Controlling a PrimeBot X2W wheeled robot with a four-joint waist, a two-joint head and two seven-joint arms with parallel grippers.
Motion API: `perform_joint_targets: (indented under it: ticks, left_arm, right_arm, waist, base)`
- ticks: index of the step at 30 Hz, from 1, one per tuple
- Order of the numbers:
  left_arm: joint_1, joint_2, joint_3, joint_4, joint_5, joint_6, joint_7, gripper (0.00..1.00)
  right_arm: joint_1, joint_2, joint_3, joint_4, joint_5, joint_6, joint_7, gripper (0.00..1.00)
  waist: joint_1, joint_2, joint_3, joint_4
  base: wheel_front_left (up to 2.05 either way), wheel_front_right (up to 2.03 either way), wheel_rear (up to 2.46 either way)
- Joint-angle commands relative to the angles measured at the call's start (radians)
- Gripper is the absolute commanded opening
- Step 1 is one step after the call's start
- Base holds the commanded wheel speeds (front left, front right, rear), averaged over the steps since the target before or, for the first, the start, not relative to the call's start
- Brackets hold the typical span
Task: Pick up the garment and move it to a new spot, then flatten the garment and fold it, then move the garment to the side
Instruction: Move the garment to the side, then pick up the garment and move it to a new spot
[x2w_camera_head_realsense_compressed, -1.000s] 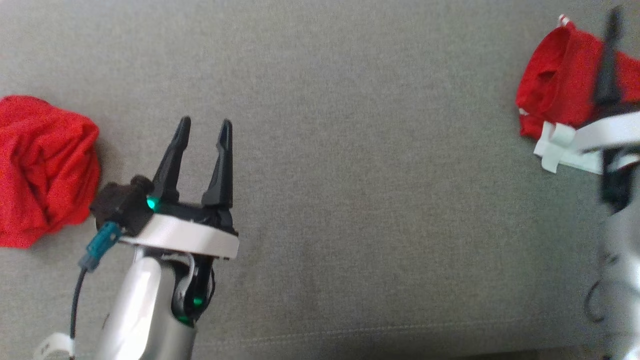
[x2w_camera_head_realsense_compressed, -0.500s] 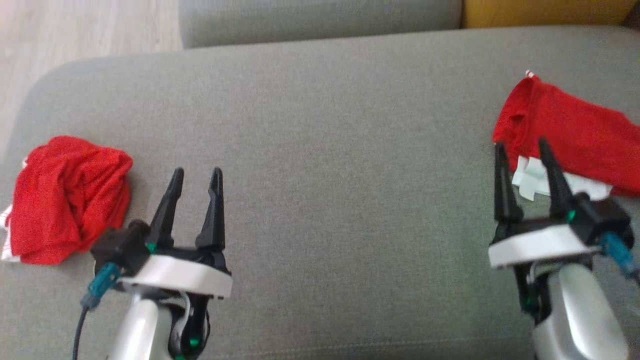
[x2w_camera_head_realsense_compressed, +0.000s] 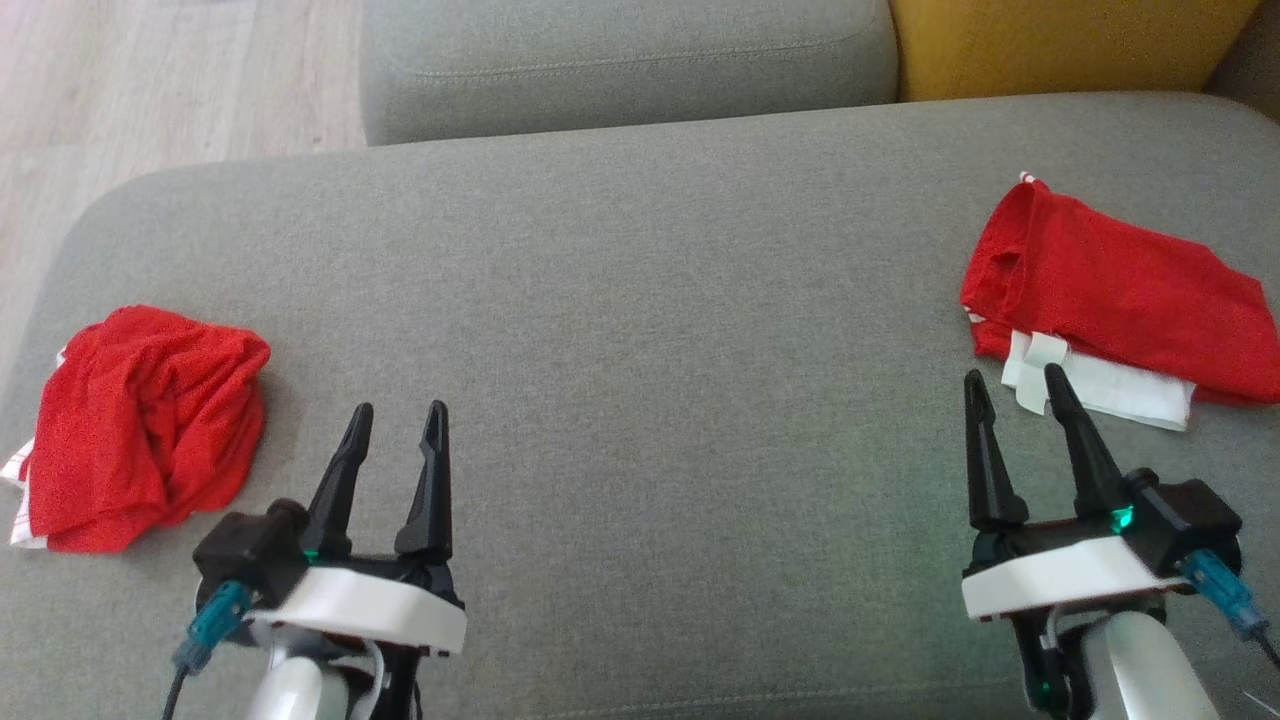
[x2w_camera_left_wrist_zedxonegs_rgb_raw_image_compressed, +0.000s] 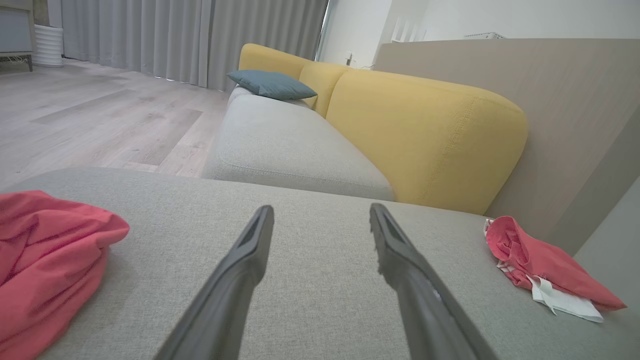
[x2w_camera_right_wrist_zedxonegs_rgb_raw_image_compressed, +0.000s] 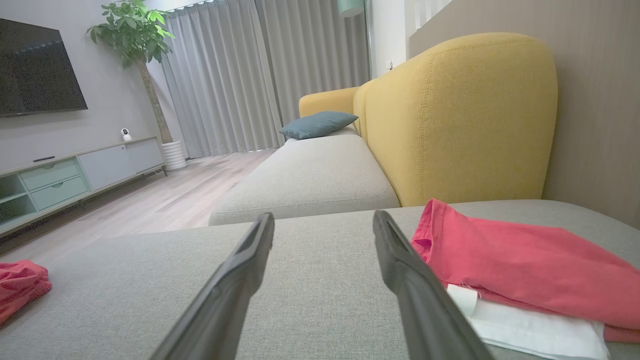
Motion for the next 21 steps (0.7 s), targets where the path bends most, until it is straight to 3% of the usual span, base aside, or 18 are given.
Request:
perform_joint_targets:
  ticks: [1,21]
  left_arm:
    - [-0.034,0.008,0.024,-0.041,0.004,0.007,-0.012,1.00]
    - [-0.049,0.008,0.009,-0.042,0.006,0.011,-0.012,1.00]
  right_arm:
    - [-0.029,-0.002,0.016,-0.042,0.005,0.002,-0.011,1.00]
    - [-0.037,-0.002,0.010,-0.040,0.030,0.002,-0.011,1.00]
  waist:
    - [0.0000,-0.0001,0.003,0.000]
    - [0.0000,-0.0001,0.021,0.003]
  base:
    - [0.00,0.00,0.00]
    - [0.00,0.00,0.00]
